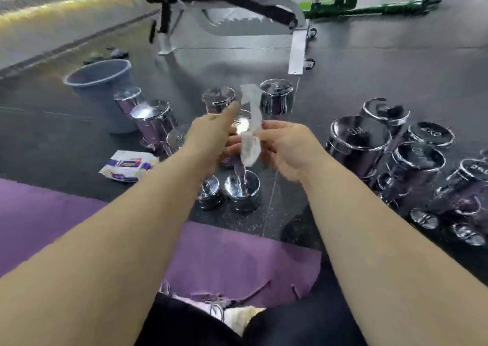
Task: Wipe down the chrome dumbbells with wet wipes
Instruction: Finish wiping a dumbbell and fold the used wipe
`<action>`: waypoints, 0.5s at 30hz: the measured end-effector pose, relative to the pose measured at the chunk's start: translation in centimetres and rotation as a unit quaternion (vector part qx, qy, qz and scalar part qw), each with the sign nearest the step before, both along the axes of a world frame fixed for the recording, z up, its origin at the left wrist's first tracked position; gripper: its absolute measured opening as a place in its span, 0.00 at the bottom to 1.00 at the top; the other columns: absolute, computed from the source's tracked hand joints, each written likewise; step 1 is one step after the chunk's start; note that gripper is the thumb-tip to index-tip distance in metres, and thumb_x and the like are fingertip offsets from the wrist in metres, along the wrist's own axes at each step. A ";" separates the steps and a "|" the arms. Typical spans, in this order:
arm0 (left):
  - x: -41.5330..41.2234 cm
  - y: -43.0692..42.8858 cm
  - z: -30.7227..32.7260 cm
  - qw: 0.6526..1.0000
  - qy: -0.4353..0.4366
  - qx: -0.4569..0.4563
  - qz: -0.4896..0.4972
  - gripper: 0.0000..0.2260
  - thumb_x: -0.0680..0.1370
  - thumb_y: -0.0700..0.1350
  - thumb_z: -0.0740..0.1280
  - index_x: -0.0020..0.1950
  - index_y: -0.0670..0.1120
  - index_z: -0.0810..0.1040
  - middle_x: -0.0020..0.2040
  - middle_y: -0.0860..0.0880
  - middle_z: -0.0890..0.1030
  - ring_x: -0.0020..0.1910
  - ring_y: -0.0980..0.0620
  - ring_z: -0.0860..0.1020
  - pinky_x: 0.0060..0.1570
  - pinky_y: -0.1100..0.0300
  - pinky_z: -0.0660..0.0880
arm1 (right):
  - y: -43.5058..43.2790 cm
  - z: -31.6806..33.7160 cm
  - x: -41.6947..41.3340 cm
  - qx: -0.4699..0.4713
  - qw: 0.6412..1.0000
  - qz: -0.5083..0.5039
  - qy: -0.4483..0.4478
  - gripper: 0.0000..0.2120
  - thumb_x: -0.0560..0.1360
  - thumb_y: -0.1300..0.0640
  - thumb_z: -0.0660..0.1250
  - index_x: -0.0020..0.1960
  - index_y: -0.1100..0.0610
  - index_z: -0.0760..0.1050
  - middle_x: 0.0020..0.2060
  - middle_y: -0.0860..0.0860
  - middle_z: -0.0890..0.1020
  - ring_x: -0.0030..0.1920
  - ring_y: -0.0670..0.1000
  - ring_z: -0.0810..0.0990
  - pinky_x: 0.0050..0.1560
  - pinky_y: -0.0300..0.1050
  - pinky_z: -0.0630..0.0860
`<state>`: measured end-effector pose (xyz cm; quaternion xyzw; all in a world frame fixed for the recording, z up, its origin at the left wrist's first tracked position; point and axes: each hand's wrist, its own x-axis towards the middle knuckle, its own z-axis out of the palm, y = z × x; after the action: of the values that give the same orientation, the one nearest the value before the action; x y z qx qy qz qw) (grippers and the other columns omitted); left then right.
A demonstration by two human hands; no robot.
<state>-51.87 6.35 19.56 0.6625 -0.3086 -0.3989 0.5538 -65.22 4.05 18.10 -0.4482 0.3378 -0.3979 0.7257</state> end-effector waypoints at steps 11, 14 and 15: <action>3.3 0.5 -0.9 0.994 -0.022 -0.058 -0.093 0.09 0.79 0.43 0.68 0.40 0.43 0.80 0.31 0.51 0.80 0.29 0.56 0.76 0.30 0.67 0.74 | -1.3 -0.5 2.7 -0.031 0.995 -0.048 0.077 0.07 0.72 0.65 0.72 0.43 0.59 0.74 0.29 0.51 0.77 0.23 0.44 0.70 0.20 0.34 0.62; 2.7 0.4 -1.1 0.990 -0.018 -0.022 -0.141 0.12 0.80 0.50 0.67 0.43 0.42 0.80 0.34 0.47 0.79 0.30 0.53 0.74 0.28 0.64 0.72 | -1.3 -1.0 2.6 -0.008 0.999 -0.038 0.035 0.06 0.72 0.68 0.71 0.49 0.66 0.77 0.32 0.55 0.79 0.25 0.46 0.74 0.20 0.34 0.64; 2.4 0.3 -1.1 0.988 -0.028 -0.018 -0.153 0.13 0.79 0.50 0.69 0.44 0.41 0.81 0.34 0.45 0.79 0.29 0.52 0.73 0.28 0.63 0.70 | -1.3 -1.0 2.6 -0.024 0.998 -0.031 0.047 0.05 0.72 0.70 0.71 0.46 0.65 0.76 0.33 0.57 0.79 0.25 0.47 0.75 0.20 0.34 0.66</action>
<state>-49.52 6.66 18.42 0.6084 -0.4285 -0.4550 0.4890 -62.62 2.74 17.12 -0.4728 0.3755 -0.4072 0.6853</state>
